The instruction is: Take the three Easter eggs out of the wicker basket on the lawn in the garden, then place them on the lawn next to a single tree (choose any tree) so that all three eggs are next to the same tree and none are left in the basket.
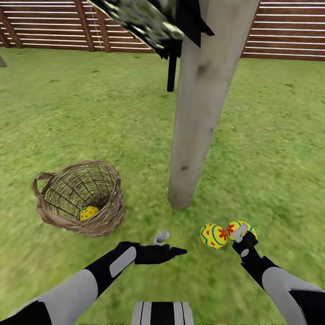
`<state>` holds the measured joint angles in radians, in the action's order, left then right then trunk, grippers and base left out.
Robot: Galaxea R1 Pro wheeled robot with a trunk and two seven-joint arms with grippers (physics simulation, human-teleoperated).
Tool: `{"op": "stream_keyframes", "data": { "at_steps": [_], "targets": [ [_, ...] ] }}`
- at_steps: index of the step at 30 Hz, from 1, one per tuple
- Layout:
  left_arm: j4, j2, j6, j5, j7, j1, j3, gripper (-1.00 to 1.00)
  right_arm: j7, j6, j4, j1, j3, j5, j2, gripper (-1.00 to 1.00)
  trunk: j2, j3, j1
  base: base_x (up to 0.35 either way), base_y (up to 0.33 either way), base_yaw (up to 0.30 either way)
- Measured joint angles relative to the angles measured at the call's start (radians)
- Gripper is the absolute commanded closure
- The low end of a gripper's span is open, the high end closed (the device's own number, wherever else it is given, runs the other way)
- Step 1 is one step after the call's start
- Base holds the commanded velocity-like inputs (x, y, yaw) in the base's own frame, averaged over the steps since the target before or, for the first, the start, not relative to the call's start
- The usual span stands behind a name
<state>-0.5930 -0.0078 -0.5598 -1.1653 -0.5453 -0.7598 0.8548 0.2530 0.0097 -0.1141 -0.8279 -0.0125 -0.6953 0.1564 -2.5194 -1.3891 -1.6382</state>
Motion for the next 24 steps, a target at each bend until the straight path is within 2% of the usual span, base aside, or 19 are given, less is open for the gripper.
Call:
{"op": "stream_keyframes", "data": {
  "at_steps": [11,18,22,24],
  "targets": [
    [0.001,0.0,0.0,0.001,0.0,0.0,0.0,-1.0,0.0,-0.001,-0.008,0.0,0.0,0.0,-0.002,1.0,-0.003,-0.043,-0.005,0.0,0.0,0.0],
    [0.0,0.0,0.0,0.001,0.0,0.0,0.0,-1.0,0.016,-0.008,-0.009,0.0,0.0,-0.002,-0.002,1.0,-0.003,-0.043,-0.005,0.0,0.0,0.0],
    [0.001,0.0,0.0,0.002,0.0,0.0,0.0,-1.0,0.021,-0.008,-0.016,0.0,0.0,-0.001,-0.001,1.0,-0.004,-0.058,-0.007,0.0,0.0,0.0],
    [0.001,0.0,0.0,0.001,0.0,0.0,0.0,-1.0,0.021,-0.007,-0.022,0.0,0.0,-0.001,-0.001,1.0,-0.004,-0.058,-0.007,0.0,0.0,0.0]
  ]
}}
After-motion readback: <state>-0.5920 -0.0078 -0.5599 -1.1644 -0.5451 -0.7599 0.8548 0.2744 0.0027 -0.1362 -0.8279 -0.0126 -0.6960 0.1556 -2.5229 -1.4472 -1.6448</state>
